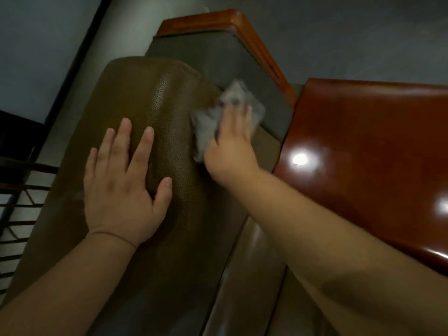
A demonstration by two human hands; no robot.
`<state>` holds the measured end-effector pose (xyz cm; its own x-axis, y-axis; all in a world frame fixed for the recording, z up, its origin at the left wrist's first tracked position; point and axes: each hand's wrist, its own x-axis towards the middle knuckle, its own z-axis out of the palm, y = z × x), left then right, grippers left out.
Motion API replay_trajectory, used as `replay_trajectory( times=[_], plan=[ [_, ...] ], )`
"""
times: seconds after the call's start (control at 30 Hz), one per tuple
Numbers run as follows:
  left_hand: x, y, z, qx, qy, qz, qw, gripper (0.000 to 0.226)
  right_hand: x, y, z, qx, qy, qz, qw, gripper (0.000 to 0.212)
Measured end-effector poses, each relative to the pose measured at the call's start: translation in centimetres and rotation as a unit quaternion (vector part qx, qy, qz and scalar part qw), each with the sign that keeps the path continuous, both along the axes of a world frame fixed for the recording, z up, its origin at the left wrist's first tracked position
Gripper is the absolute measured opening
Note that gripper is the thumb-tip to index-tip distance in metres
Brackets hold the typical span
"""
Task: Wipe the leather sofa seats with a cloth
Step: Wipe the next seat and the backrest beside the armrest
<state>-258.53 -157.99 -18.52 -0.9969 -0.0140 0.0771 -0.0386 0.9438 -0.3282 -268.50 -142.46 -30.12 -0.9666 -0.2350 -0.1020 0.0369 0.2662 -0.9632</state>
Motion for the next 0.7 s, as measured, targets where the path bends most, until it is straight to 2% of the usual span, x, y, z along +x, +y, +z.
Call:
replay_trajectory(
  times=[0.1, 0.17, 0.3, 0.37, 0.43, 0.5, 0.53, 0.63, 0.7],
  plan=[
    [0.2, -0.4, -0.4, -0.003, 0.023, -0.013, 1.0, 0.082, -1.7, -1.6, 4.2, -0.031, 0.133, -0.018, 0.99, 0.071],
    [0.2, -0.7, -0.6, 0.004, 0.035, -0.022, 0.999, 0.082, -0.4, -2.3, 1.9, -0.016, 0.161, -0.072, 0.984, 0.069],
    [0.1, -0.4, -0.5, -0.003, 0.029, -0.01, 1.0, 0.082, 2.2, -1.3, -9.2, 0.019, 0.009, -0.142, 0.99, 0.074],
    [0.1, -0.3, -0.5, -0.018, 0.024, -0.003, 1.0, 0.082, 2.5, -0.1, -12.8, 0.034, -0.063, -0.154, 0.985, 0.077],
    [0.1, -0.3, -0.5, -0.006, 0.025, -0.01, 1.0, 0.082, 2.2, 1.0, -12.8, 0.044, -0.163, -0.142, 0.975, 0.069],
    [0.1, -0.3, -0.4, 0.008, 0.032, -0.014, 0.999, 0.082, 2.0, 0.8, -9.8, 0.053, -0.188, -0.116, 0.974, 0.069],
    [0.2, -0.3, -0.5, 0.009, 0.037, -0.013, 0.999, 0.083, 2.4, 0.0, -7.5, 0.044, -0.149, -0.094, 0.983, 0.071],
    [0.2, -0.3, -0.6, 0.001, 0.043, -0.013, 0.999, 0.084, 5.1, -2.9, -1.9, -0.01, 0.06, -0.042, 0.997, 0.076],
    [0.2, -0.3, -0.5, 0.002, 0.041, -0.014, 0.999, 0.084, 5.9, -3.0, -3.4, -0.009, 0.139, -0.039, 0.99, 0.075]
  ],
)
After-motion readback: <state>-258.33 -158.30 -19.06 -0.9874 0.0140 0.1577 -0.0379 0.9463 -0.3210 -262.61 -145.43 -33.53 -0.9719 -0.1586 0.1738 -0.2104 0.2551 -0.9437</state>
